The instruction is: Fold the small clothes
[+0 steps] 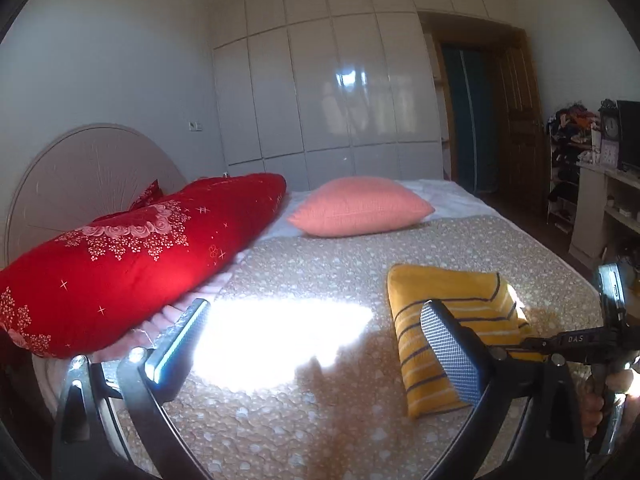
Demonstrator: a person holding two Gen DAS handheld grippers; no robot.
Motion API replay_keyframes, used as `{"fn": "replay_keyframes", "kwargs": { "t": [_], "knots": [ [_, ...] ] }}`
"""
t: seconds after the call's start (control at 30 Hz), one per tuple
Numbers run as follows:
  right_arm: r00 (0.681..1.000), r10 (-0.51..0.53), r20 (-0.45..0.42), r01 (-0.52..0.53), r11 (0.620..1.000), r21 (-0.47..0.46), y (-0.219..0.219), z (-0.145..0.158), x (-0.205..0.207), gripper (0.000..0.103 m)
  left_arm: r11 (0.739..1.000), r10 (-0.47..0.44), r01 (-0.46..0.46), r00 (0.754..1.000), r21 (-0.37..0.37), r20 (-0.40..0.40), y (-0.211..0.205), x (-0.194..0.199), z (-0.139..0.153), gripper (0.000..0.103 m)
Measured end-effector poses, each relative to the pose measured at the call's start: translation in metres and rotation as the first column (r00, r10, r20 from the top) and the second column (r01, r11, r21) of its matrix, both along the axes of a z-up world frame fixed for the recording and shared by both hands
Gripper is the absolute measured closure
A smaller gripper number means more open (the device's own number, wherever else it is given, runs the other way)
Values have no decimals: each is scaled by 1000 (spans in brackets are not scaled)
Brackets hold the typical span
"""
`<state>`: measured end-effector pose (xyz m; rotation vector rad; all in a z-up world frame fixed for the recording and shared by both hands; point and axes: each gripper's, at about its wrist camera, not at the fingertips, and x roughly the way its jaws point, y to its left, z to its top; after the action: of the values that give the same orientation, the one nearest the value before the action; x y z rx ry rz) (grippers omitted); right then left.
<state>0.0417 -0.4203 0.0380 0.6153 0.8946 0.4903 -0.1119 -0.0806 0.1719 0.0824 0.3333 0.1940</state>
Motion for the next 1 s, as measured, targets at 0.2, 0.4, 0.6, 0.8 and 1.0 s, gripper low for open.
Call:
{"fn": "replay_keyframes", "kwargs": {
  "t": [0.2, 0.4, 0.6, 0.8, 1.0],
  "knots": [
    [994, -71, 83, 75, 996, -42, -3, 20, 11, 75, 998, -41, 39, 999, -58, -36, -5, -6, -1, 0],
    [997, -59, 47, 64, 991, -121, 10, -1, 56, 78, 994, -55, 45, 993, -102, -100, -15, 1, -11, 0],
    [973, -211, 93, 230, 922, -313, -8, 5, 56, 102, 998, -30, 25, 995, -56, -93, -27, 8, -18, 0],
    [974, -198, 107, 215, 961, -177, -27, 9, 35, 100, 996, -32, 29, 998, -81, -48, -32, -4, -14, 0],
    [976, 62, 210, -41, 994, -106, 37, 47, -5, 92, 998, 29, -31, 999, -60, -25, -25, -19, -7, 0]
  ]
}}
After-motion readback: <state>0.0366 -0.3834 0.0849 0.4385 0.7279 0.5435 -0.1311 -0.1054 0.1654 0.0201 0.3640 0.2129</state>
